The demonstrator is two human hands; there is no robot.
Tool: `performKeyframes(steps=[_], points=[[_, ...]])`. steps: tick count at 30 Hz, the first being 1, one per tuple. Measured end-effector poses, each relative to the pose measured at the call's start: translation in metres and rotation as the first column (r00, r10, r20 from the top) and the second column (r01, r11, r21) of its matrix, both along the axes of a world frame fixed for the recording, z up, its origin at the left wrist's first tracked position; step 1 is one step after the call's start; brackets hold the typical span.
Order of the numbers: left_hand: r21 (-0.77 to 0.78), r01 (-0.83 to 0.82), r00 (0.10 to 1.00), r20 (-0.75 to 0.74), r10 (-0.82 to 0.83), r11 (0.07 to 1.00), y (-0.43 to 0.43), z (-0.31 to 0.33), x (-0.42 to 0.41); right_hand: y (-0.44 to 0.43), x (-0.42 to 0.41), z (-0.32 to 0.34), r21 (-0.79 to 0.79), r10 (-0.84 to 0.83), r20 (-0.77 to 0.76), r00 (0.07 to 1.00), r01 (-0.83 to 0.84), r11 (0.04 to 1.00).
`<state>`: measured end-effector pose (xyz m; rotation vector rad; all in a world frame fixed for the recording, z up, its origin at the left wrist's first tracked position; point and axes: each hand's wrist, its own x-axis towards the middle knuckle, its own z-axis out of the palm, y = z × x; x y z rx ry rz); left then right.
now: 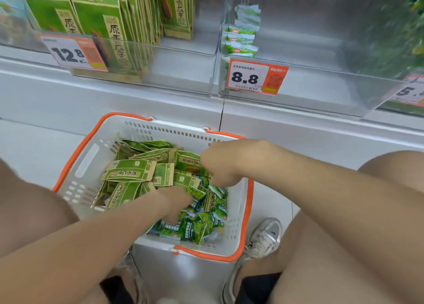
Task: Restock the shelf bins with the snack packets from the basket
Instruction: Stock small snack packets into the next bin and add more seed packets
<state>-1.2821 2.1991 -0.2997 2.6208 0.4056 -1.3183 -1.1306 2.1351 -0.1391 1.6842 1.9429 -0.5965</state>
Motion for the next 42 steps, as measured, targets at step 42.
performKeyframes(steps=[42], points=[[-0.872, -0.104, -0.397, 0.477, 0.784, 0.478, 0.029, 0.205, 0.083, 0.009, 0.083, 0.101, 0.268, -0.330, -0.859, 0.392, 0.893, 0.362]])
